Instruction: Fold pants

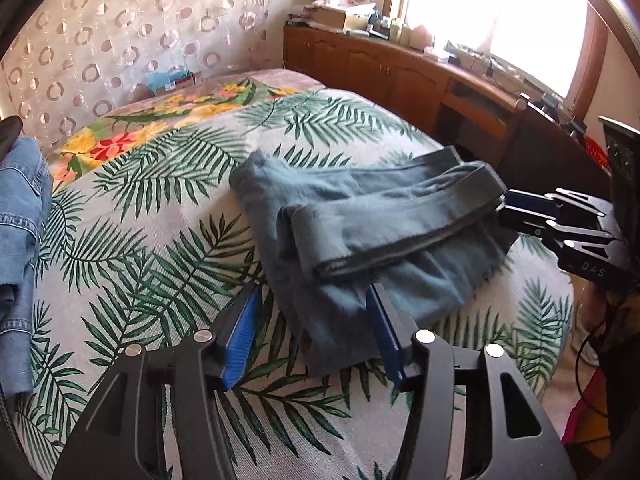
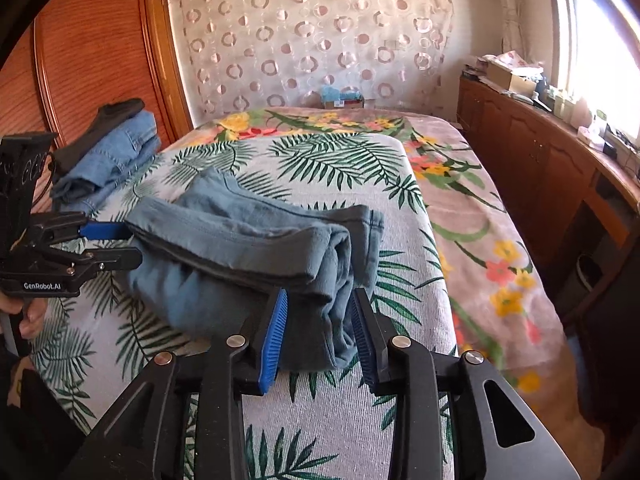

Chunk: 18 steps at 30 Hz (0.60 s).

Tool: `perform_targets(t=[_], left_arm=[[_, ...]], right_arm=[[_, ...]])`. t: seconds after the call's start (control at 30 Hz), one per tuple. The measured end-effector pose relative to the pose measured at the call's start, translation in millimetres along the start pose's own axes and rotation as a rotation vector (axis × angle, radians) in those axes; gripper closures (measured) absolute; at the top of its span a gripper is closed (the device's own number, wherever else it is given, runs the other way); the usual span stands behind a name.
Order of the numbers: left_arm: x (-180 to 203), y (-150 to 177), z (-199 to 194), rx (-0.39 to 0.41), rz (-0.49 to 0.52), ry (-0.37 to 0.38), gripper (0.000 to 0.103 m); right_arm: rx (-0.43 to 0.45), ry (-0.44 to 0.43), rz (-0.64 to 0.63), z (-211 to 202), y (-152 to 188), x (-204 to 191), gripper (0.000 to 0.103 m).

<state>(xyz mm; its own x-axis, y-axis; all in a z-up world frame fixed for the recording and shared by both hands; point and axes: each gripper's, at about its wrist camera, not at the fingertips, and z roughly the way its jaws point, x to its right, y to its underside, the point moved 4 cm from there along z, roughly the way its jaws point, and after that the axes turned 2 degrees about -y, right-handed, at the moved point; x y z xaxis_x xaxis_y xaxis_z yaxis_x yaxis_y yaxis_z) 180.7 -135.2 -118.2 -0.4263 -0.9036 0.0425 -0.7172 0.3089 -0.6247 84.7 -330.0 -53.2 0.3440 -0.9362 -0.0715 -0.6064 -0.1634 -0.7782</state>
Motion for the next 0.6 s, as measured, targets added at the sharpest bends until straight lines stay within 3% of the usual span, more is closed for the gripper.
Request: perform_targets(t=[0.33, 0.6], left_arm=[[-2, -9, 20, -0.029, 0.032, -0.051, 0.048], [-10, -37, 26, 0.001, 0.025, -0.096, 0.048]], right_arm=[[-0.086, 0.076, -0.095, 31, -15, 4, 0.063], [-0.041, 0.106, -0.108, 39, -49, 9, 0.063]])
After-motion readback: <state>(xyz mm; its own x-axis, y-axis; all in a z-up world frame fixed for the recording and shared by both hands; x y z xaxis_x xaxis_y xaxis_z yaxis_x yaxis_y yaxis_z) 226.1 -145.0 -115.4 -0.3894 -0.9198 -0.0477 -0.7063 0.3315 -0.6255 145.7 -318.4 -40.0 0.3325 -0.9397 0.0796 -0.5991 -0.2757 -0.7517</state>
